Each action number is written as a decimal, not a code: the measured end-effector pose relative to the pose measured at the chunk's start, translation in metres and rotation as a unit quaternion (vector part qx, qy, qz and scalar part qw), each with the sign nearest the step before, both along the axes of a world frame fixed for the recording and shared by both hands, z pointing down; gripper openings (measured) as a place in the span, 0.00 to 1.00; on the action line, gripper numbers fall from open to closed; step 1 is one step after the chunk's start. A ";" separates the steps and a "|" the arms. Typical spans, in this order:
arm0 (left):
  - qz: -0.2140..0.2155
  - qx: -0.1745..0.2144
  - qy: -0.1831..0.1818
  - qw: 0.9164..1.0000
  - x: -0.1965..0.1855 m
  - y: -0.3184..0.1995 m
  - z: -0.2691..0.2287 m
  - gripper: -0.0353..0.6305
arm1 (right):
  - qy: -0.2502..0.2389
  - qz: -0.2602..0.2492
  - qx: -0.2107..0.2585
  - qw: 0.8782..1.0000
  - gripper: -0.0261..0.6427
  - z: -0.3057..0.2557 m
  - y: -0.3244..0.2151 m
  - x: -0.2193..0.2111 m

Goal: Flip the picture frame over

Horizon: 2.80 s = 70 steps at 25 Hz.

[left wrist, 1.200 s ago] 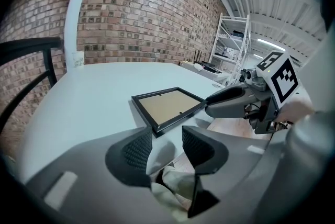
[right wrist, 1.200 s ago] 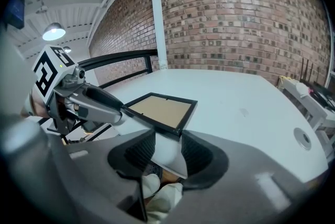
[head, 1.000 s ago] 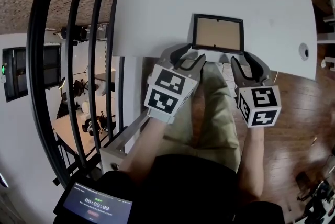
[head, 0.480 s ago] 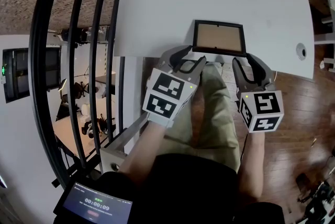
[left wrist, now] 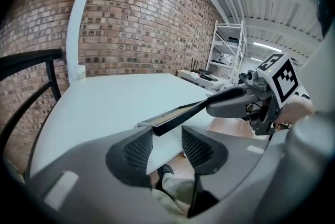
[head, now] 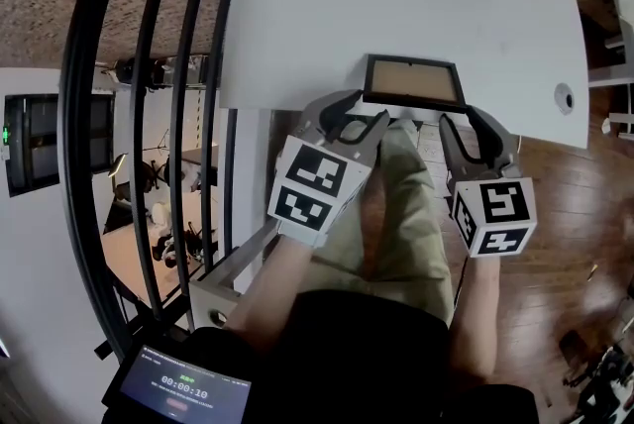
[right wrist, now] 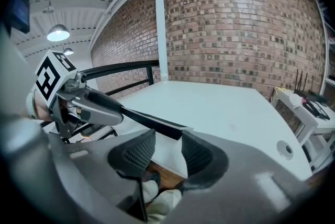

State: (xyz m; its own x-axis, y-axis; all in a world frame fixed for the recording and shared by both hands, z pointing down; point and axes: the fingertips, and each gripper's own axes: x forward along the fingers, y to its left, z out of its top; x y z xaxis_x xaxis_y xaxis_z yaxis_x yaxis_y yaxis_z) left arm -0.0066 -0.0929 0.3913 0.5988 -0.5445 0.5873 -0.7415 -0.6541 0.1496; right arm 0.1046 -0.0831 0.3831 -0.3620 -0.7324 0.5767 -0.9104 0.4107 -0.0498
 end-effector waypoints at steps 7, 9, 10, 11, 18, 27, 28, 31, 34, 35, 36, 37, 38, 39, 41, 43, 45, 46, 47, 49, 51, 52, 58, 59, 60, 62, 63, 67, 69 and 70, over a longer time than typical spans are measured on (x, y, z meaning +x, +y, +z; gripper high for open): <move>-0.002 0.009 0.002 1.000 -0.003 0.002 -0.009 0.34 | 0.000 -0.003 0.008 1.000 0.25 -0.010 0.002 -0.003; -0.002 0.011 0.001 1.000 -0.003 0.001 -0.012 0.34 | 0.001 -0.003 0.009 1.000 0.25 -0.013 0.002 -0.003; -0.002 0.012 0.002 1.000 -0.003 0.001 -0.014 0.34 | 0.001 -0.004 0.009 1.000 0.25 -0.014 0.002 -0.003; -0.002 0.014 0.002 1.000 -0.003 0.000 -0.016 0.34 | 0.001 -0.004 0.009 1.000 0.25 -0.015 0.003 -0.003; 0.002 0.022 0.001 1.000 -0.005 -0.004 -0.022 0.34 | 0.003 -0.011 0.009 1.000 0.25 -0.018 0.003 -0.005; 0.006 0.035 -0.006 0.999 -0.001 -0.022 -0.023 0.33 | 0.007 -0.022 0.013 1.000 0.25 -0.019 -0.015 -0.001; 0.007 0.037 -0.007 0.999 -0.001 -0.023 -0.023 0.32 | 0.008 -0.022 0.014 1.000 0.25 -0.019 -0.017 -0.001; 0.009 0.043 -0.011 0.999 0.000 -0.026 -0.023 0.32 | 0.007 -0.023 0.019 1.000 0.25 -0.020 -0.021 0.001; 0.012 0.045 -0.015 0.999 0.000 -0.030 -0.022 0.32 | 0.005 -0.022 0.023 0.999 0.25 -0.019 -0.025 0.001; 0.013 0.046 -0.017 0.999 0.000 -0.032 -0.022 0.32 | 0.005 -0.022 0.023 0.999 0.25 -0.019 -0.027 0.001; 0.014 0.046 -0.019 0.999 0.000 -0.033 -0.022 0.32 | 0.005 -0.022 0.024 0.999 0.25 -0.019 -0.029 0.001; 0.014 0.047 -0.020 0.999 0.000 -0.035 -0.022 0.32 | 0.005 -0.022 0.024 0.999 0.25 -0.019 -0.030 0.001; 0.014 0.047 -0.020 0.999 0.000 -0.037 -0.022 0.32 | 0.005 -0.022 0.025 0.999 0.25 -0.019 -0.032 0.001; 0.014 0.048 -0.020 0.999 0.000 -0.038 -0.022 0.32 | 0.004 -0.022 0.025 0.999 0.25 -0.020 -0.034 0.001; 0.013 0.049 -0.020 0.999 0.000 -0.040 -0.022 0.32 | 0.003 -0.021 0.026 0.999 0.25 -0.020 -0.036 0.001; 0.012 0.050 -0.020 0.998 0.000 -0.041 -0.022 0.32 | 0.002 -0.020 0.028 0.999 0.25 -0.020 -0.037 0.001; 0.011 0.051 -0.020 0.998 0.001 -0.043 -0.021 0.32 | 0.001 -0.020 0.029 0.999 0.25 -0.019 -0.039 0.002; 0.011 0.052 -0.020 0.998 0.002 -0.044 -0.021 0.32 | 0.000 -0.020 0.030 0.999 0.25 -0.019 -0.040 0.002; 0.011 0.052 -0.019 0.998 0.003 -0.045 -0.021 0.32 | -0.001 -0.020 0.031 0.999 0.25 -0.019 -0.041 0.003; 0.010 0.053 -0.017 0.998 0.004 -0.046 -0.020 0.32 | -0.005 -0.018 0.031 0.999 0.25 -0.018 -0.044 0.003; 0.008 0.053 -0.015 0.998 0.005 -0.048 -0.020 0.32 | -0.009 -0.017 0.031 0.999 0.25 -0.018 -0.046 0.004; 0.008 0.052 -0.013 0.999 0.005 -0.049 -0.020 0.32 | -0.011 -0.017 0.031 0.999 0.25 -0.018 -0.048 0.004; 0.004 0.052 -0.008 0.999 0.007 -0.057 -0.018 0.32 | -0.011 -0.015 0.033 0.999 0.26 -0.016 -0.055 0.005; 0.003 0.052 -0.007 0.999 0.007 -0.058 -0.018 0.32 | -0.011 -0.015 0.033 0.999 0.26 -0.016 -0.057 0.005; 0.003 0.051 -0.008 0.999 0.008 -0.060 -0.017 0.32 | -0.010 -0.015 0.032 0.999 0.27 -0.015 -0.058 0.005; 0.001 0.049 -0.008 0.999 0.008 -0.062 -0.015 0.32 | -0.009 -0.014 0.030 0.999 0.27 -0.013 -0.061 0.005; -0.001 0.049 -0.007 0.999 0.009 -0.064 -0.015 0.32 | -0.009 -0.013 0.030 0.999 0.28 -0.013 -0.063 0.006; -0.004 0.046 -0.002 0.999 0.011 -0.072 -0.013 0.32 | -0.011 -0.002 0.033 0.999 0.28 -0.010 -0.070 0.007; -0.003 0.044 -0.003 0.999 0.011 -0.074 -0.011 0.32 | -0.011 -0.003 0.031 0.999 0.29 -0.008 -0.073 0.006; -0.003 0.043 -0.003 0.999 0.010 -0.075 -0.010 0.32 | -0.010 -0.004 0.031 0.999 0.29 -0.008 -0.074 0.006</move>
State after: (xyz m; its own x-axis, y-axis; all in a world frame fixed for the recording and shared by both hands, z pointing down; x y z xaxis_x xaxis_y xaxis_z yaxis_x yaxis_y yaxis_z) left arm 0.0039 -0.1680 0.3809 0.5920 -0.5970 0.5415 -0.7461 -0.6600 0.0880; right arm 0.1104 -0.1571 0.3754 -0.3794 -0.7631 0.5233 -0.9061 0.4209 -0.0432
